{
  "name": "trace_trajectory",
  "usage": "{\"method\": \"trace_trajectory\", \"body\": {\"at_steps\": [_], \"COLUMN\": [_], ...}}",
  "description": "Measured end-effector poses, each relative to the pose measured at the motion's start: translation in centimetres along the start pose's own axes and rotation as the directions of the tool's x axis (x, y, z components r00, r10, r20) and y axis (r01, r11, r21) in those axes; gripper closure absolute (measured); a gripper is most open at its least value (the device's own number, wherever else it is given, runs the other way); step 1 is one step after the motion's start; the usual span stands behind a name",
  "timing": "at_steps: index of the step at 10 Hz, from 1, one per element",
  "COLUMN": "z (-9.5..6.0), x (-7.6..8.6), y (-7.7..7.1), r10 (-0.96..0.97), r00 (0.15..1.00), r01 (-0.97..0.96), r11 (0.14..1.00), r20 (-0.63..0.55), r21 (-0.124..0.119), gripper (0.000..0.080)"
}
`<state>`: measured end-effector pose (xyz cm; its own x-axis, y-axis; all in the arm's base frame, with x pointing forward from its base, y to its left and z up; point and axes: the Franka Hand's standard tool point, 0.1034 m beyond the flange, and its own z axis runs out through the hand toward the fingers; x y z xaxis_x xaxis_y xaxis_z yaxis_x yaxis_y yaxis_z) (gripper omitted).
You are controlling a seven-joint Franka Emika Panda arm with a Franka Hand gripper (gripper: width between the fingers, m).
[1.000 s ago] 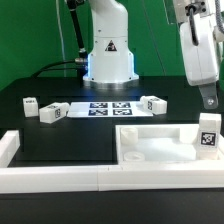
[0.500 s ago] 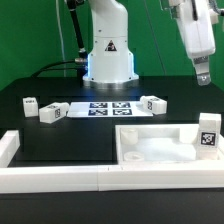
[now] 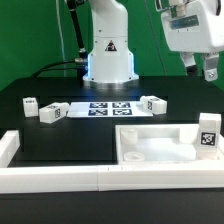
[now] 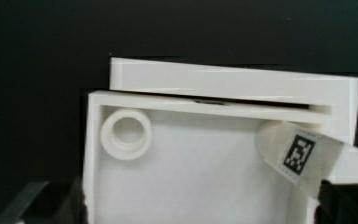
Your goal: Assemble square table
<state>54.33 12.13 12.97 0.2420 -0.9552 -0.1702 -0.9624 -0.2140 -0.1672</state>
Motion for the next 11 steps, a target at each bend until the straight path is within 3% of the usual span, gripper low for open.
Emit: {"method": "trace_trajectory", "body": {"at_steps": [2,3,4,5,6,8,10,11], "z": [1.8,2.6,3.3,3.6,3.4,3.6,4.1,4.1], "x": [-0.8,-1.6,-3.0,-4.2,-3.7,-3.7,-4.4,-4.6], "y": [2.4,4.1,5.4,5.7,5.4,5.5,6.2,6.3], "r10": [-0.173,-0.28,-0.331,-0.432,-0.499,-0.635,-0.83,-0.873], "r00": [0.984,0.959,0.943,0.902,0.866,0.773,0.556,0.486], "r01": [0.175,0.282,0.331,0.43,0.497,0.633,0.829,0.871], "r11": [0.984,0.959,0.944,0.9,0.865,0.771,0.55,0.48], "r20": [-0.04,-0.05,-0.029,-0.013,-0.019,-0.007,0.039,0.049], "r21": [0.038,0.028,-0.014,-0.072,-0.064,-0.072,-0.1,-0.104], "gripper": [0.015,0.015,0.015,0.015,0.015,0.015,0.015,0.015]}}
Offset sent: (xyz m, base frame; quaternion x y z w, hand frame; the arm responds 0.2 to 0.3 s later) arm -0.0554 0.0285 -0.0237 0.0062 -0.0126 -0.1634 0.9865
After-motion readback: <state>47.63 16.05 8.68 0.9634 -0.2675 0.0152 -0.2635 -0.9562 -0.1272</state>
